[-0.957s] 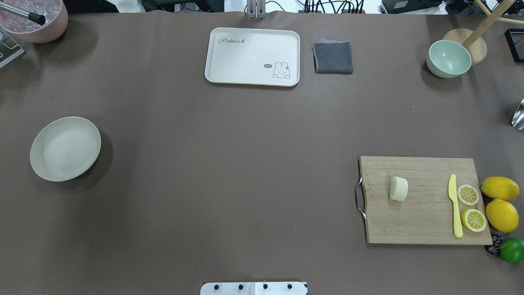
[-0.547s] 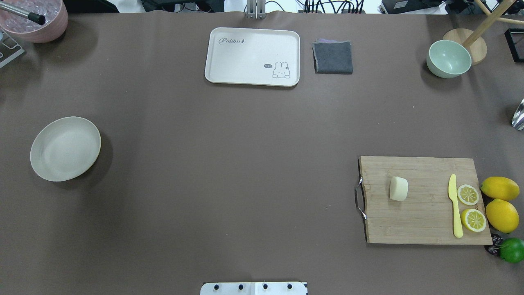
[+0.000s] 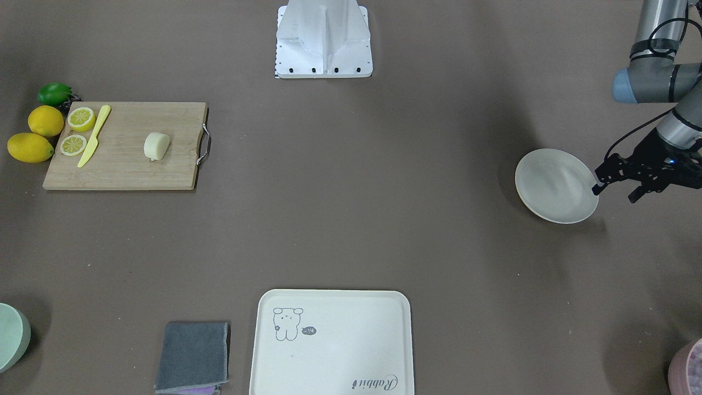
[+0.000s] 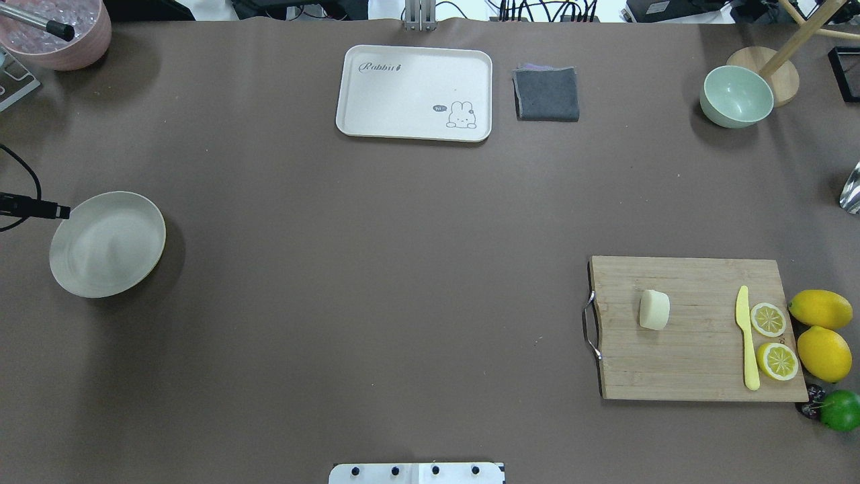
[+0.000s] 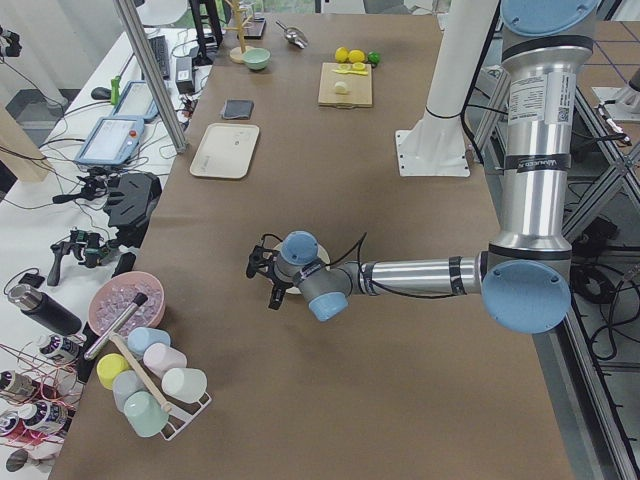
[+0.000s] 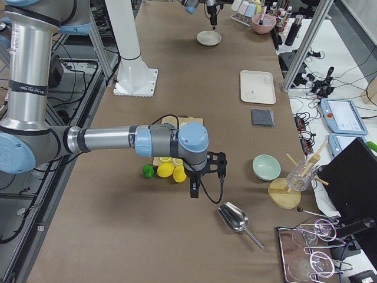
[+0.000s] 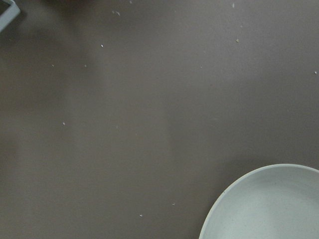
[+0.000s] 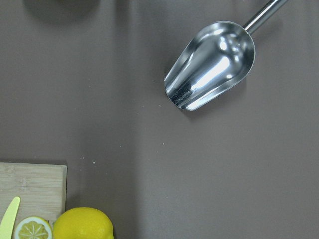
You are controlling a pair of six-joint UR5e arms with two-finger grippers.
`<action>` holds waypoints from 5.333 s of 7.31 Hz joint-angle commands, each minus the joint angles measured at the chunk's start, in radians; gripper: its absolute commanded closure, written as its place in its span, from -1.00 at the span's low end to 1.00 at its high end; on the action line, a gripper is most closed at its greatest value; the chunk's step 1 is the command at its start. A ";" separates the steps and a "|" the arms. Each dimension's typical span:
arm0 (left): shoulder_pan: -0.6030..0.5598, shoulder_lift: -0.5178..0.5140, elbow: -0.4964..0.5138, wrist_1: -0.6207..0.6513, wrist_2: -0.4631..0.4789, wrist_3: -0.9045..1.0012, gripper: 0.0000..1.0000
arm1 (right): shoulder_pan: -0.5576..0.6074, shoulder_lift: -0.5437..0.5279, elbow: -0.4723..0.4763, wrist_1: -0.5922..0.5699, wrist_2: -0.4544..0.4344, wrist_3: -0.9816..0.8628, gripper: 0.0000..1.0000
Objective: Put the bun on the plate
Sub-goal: 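Reach the left gripper to the white plate and grasp its rim, then drag the white plate centreward with left gripper while right reaches to bun, then slide plate nearer with left gripper while right grasps and lifts cream bun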
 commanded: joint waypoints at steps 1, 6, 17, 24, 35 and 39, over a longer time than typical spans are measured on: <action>0.042 -0.003 0.031 -0.040 0.033 -0.021 -0.67 | 0.000 0.001 0.003 0.001 0.000 0.000 -0.99; 0.042 0.010 0.017 -0.047 0.005 -0.029 1.00 | 0.000 0.016 0.008 0.001 0.002 0.000 -1.00; 0.138 -0.258 -0.210 0.214 -0.034 -0.521 1.00 | -0.608 0.173 0.121 0.332 -0.189 0.867 -1.00; 0.434 -0.472 -0.407 0.682 0.339 -0.664 1.00 | -1.008 0.217 0.093 0.337 -0.409 1.249 -1.00; 0.614 -0.475 -0.441 0.713 0.533 -0.722 1.00 | -1.069 0.116 0.127 0.508 -0.458 1.355 1.00; 0.844 -0.477 -0.421 0.728 0.740 -0.808 1.00 | -1.048 0.194 0.152 0.493 -0.445 1.355 1.00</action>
